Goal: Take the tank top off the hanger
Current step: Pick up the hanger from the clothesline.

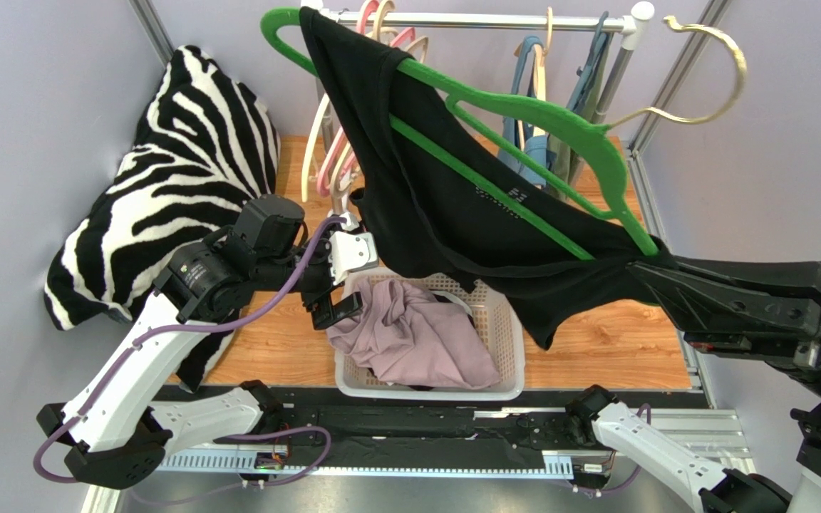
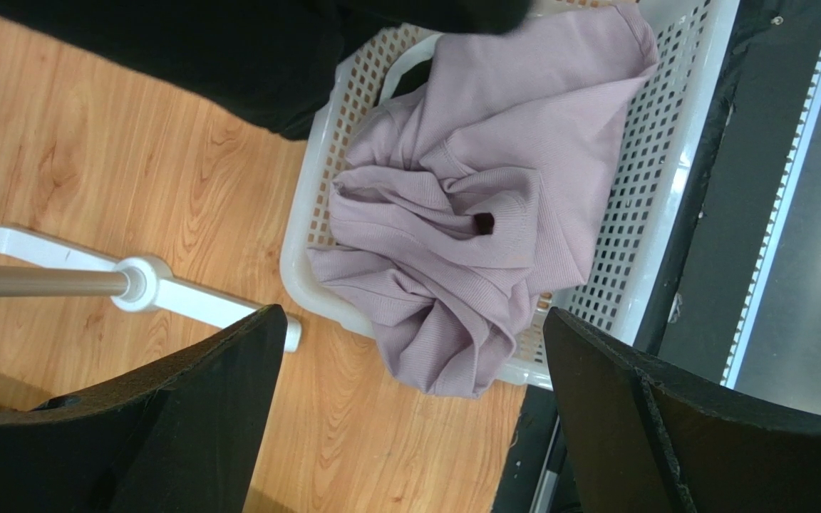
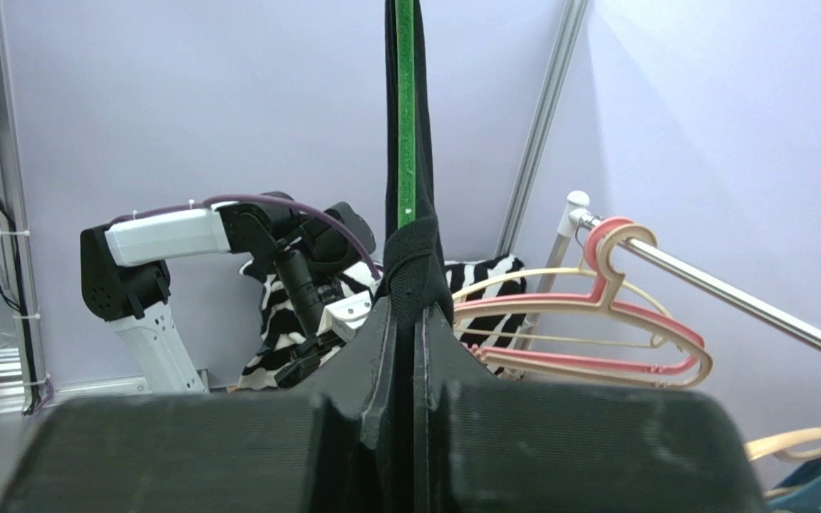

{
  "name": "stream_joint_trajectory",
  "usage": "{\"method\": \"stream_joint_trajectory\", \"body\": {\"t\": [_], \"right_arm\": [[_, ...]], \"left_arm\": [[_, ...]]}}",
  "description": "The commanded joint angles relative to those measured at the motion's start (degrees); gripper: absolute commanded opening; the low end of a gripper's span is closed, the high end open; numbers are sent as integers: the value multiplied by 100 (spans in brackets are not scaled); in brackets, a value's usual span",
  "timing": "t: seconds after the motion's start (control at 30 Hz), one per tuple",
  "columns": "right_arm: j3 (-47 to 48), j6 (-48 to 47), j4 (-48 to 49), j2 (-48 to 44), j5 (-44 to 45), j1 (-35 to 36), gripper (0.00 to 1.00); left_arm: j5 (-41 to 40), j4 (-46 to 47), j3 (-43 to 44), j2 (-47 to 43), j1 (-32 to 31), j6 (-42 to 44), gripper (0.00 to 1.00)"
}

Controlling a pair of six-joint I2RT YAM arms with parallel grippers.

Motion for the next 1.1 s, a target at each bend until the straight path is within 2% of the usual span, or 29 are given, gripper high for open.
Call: {"method": "stream_joint_trajectory", "body": {"t": [0.0, 0.23, 0.43, 0.53, 0.63, 1.07], "right_arm": [[116, 59, 782, 63, 32, -1, 0], [18, -12, 702, 133, 156, -1, 0], [896, 120, 1018, 467, 51, 7, 0], [897, 348, 1440, 441, -28, -1, 0], [950, 401, 1327, 476, -64, -1, 0], [-226, -161, 203, 291, 314, -1, 0]], "left_arm": [[40, 160, -14, 17, 43, -29, 99], [31, 63, 135, 52, 69, -20, 99], [-13, 63, 144, 79, 95, -12, 99], [-12, 90, 83, 70, 122, -20, 99], [5, 81, 74, 61, 139, -29, 99], [-48, -59, 162, -193, 253, 32, 99]]}}
